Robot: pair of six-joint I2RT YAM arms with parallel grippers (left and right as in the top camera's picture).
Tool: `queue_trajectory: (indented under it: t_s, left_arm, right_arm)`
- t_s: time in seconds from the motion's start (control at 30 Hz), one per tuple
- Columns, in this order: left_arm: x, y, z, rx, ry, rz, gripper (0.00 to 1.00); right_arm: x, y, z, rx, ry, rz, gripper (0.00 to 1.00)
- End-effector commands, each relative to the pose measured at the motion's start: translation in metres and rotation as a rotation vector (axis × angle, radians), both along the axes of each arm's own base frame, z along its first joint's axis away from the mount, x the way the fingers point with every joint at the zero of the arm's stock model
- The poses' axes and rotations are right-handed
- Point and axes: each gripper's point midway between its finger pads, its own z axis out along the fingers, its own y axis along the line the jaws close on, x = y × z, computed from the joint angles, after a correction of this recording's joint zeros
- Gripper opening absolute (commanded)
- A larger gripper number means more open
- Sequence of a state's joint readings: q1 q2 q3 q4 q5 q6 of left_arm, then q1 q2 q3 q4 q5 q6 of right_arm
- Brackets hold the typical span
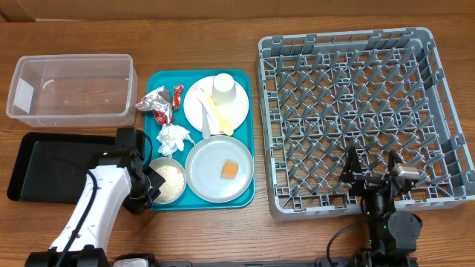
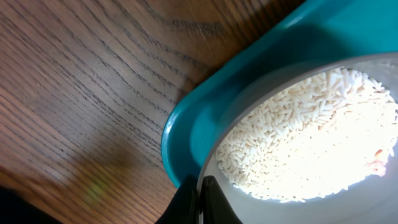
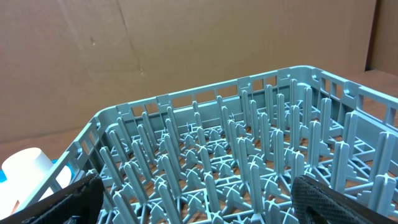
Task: Sort waste into correct bins and load items into the dishwasher rack
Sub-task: 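Grasp the rim of the white rice bowl with the left gripper, then lift the rice bowl and carry it left over the black tray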
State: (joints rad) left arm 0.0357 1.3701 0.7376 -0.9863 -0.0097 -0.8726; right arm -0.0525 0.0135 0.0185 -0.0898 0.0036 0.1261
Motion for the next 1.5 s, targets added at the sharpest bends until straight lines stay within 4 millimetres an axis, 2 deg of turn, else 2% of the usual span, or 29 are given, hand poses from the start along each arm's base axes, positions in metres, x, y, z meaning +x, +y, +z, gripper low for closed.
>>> queue_trajectory:
  t_s: [0.0,0.3,0.73,0.93,1.13,1.33,1.47]
  left_arm:
    - [-0.005,0.000,-0.002,-0.005,0.020,-0.022,0.04]
    - [-0.002,0.001,0.011,-0.003,0.029,-0.037,0.04]
    - [0.033,0.011,0.064,0.050,-0.057,-0.087,0.04]
    - [0.042,0.017,0.085,0.057,-0.085,-0.106,0.04]
    - [0.048,0.040,0.111,0.068,-0.120,-0.059,0.04]
    - [0.049,0.078,0.139,0.094,-0.169,0.028,0.04]
    - [0.044,0.099,0.143,0.109,-0.181,0.107,0.04]
  right_arm:
    - [0.000,0.000,-0.001,-0.007,-0.007,0.001,1.00]
    - [0.000,0.000,-0.001,-0.007,-0.007,0.001,1.00]
    - [0.000,0.000,-0.001,-0.007,-0.007,0.001,1.00]
    - [0.000,0.000,-0.001,-0.007,-0.007,0.001,1.00]
    - [0.000,0.000,-0.001,-0.007,-0.007,0.001,1.00]
    - [0.000,0.000,-0.001,-0.007,-0.007,0.001,1.00]
    - [0.000,0.000,-0.001,-0.007,-0.007,0.001,1.00]
